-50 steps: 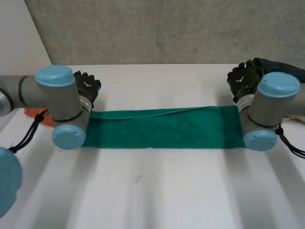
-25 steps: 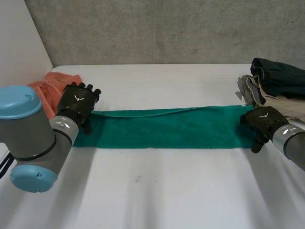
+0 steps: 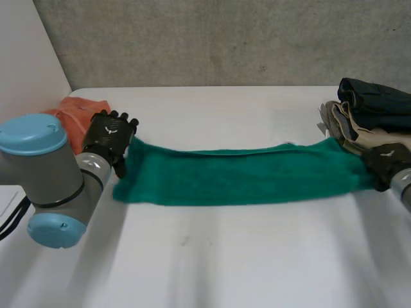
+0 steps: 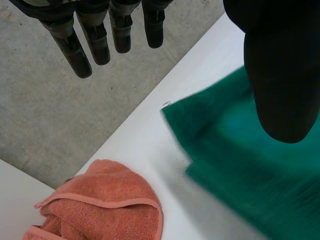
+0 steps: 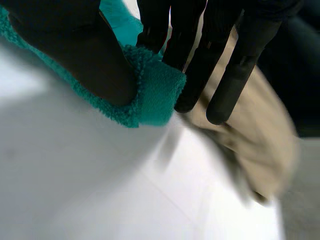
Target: Fold the laundry.
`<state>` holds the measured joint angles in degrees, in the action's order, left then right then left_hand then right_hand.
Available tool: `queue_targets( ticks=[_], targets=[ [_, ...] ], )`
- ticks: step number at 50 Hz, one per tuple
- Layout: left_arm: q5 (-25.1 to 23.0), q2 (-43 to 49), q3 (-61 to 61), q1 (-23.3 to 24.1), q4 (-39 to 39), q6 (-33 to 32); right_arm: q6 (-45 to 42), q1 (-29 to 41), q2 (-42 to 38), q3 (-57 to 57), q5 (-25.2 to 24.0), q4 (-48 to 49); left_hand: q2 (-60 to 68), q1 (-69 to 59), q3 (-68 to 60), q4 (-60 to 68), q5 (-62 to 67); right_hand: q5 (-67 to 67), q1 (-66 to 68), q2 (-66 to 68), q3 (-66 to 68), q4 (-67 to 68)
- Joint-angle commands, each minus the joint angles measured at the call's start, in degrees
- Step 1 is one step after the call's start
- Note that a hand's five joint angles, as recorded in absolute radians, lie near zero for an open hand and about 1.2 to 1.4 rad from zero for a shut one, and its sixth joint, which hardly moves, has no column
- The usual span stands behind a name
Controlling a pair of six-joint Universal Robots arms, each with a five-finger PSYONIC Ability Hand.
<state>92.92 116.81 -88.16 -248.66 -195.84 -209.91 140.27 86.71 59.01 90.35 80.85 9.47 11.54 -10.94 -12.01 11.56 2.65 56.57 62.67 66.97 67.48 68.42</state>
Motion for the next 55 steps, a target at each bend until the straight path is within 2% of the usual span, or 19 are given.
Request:
queue_targets(
  ticks=[1, 5, 8, 11, 12, 15, 16, 19, 24, 28, 31, 35, 36, 39, 42, 47, 49, 51, 55],
  targets=[
    [0.2, -2.2, -0.7, 0.0, 0.5, -0.1, -11.8, -7.8, 6.3, 1.8, 1.2, -1.6, -0.5, -0.1, 1.0, -0.5, -1.6, 13.4, 17.3, 13.0, 12.5, 11.6],
    [0.1, -4.4, -2.5, 0.0, 0.5, 0.0, -21.2, -8.0, 6.6, 0.4, 3.7, -3.3, -0.7, 0.1, 1.1, -0.7, -1.8, 13.4, 17.3, 13.0, 12.5, 11.6],
    [0.0, -5.7, -3.6, -0.1, 0.5, 0.0, -23.9, -7.3, 6.6, -0.6, 6.6, -3.3, -0.8, 0.2, 1.3, -0.8, -1.9, 13.4, 17.3, 13.0, 12.5, 11.6],
    [0.0, -7.1, -5.0, -0.7, 0.5, 0.0, -23.7, 0.3, 7.4, -2.8, 9.0, -3.3, -0.8, 0.2, 1.3, -0.8, -1.9, 13.4, 17.3, 13.0, 12.5, 11.6],
    [0.0, -7.6, -5.4, -0.9, 0.5, 0.0, -23.6, 6.5, 7.7, -4.5, 8.9, -3.0, -0.8, 0.2, 1.3, -0.8, -1.9, 13.4, 17.3, 13.0, 12.5, 11.6],
    [-0.1, -9.8, -6.9, -1.7, 0.5, 0.1, -23.6, 14.4, 7.7, -6.8, 8.3, -2.0, -1.0, 0.4, 1.5, -1.0, -2.1, 13.4, 17.3, 13.0, 12.5, 11.6],
    [-0.1, -10.3, -7.2, -1.8, 0.5, 0.1, -23.6, 19.4, 7.4, -8.0, 7.7, -0.9, -1.0, 0.4, 1.5, -1.0, -2.1, 13.4, 17.3, 13.0, 12.5, 11.6],
    [-0.3, -12.6, -8.8, -2.4, 0.5, 0.1, -24.2, 25.9, 6.7, -9.3, 5.8, 1.7, -0.8, 0.2, 1.3, -0.8, -1.9, 13.4, 17.3, 13.0, 12.5, 11.6],
    [-0.4, -15.1, -11.3, -3.7, 0.5, 0.1, -25.0, 42.3, -2.1, -12.6, -3.9, 10.1, -0.8, 0.2, 1.3, -0.8, -1.9, 13.4, 17.3, 13.0, 12.5, 11.6],
    [-0.4, -16.2, -13.5, -3.8, 0.5, 0.1, -25.3, 48.8, -9.1, -14.6, -8.3, 12.5, -1.0, 0.4, 1.5, -1.0, -2.1, 13.4, 17.3, 13.0, 12.5, 11.6],
    [-0.5, -16.3, -14.5, -3.8, 0.4, 0.0, -25.2, 49.9, -12.9, -15.4, -8.4, 12.6, -1.0, 0.4, 1.5, -1.0, -2.1, 13.4, 17.3, 13.0, 12.5, 11.6],
    [-0.5, -16.2, -15.2, -3.8, 0.2, -0.1, -25.0, 50.7, -15.3, -15.7, -7.7, 13.1, -1.3, 0.7, 1.8, -1.3, -2.4, -51.5, -47.6, -51.9, -52.4, -53.3],
    [-0.5, -16.2, -15.2, -3.8, 0.1, -0.1, -24.3, 51.0, -14.5, -15.6, -6.8, 13.1, -1.5, 0.9, 2.0, -1.5, -2.6, -56.6, -52.7, -57.0, -57.5, -58.4],
    [-0.5, -16.2, -14.7, -3.7, 0.0, -0.1, -22.3, 50.8, -11.8, -14.7, -3.9, 13.1, -1.5, 0.9, 2.0, -1.5, -2.6, -56.6, -52.7, -57.0, -57.5, -58.4],
    [-0.5, -16.3, -13.7, -3.3, -0.1, -0.2, -14.3, 49.1, -5.9, -11.8, -0.6, 12.2, -1.5, 0.9, 2.0, -1.5, -2.6, -56.6, -52.7, -57.0, -57.5, -58.4],
    [-0.2, -16.3, -10.4, -1.4, -0.1, -0.1, 9.8, 43.9, 6.5, -5.1, 0.1, 8.0, -1.3, 0.7, 1.8, -1.3, -2.4, -56.6, -52.7, -57.0, -57.5, -58.4],
    [-0.2, -16.2, -8.7, 0.9, -0.1, -0.1, 15.0, 42.3, 8.0, -4.0, -0.1, 5.1, -1.3, 0.7, 1.8, -1.3, -2.4, -56.6, -52.7, -57.0, -57.5, -58.4],
    [-0.1, -15.8, -7.6, 2.4, -0.1, 0.0, 19.3, 38.4, 8.3, -2.3, -0.1, 1.4, -1.3, 0.7, 1.8, -1.3, -2.4, -56.6, -52.7, -57.0, -57.5, -58.4],
    [0.0, -14.4, -5.9, 5.5, -0.1, 0.0, 19.0, 32.8, 8.1, 1.0, -0.2, -2.4, -1.2, 0.6, 1.6, -1.2, -2.3, -56.6, -52.7, -57.0, -57.5, -58.4]
  ],
)
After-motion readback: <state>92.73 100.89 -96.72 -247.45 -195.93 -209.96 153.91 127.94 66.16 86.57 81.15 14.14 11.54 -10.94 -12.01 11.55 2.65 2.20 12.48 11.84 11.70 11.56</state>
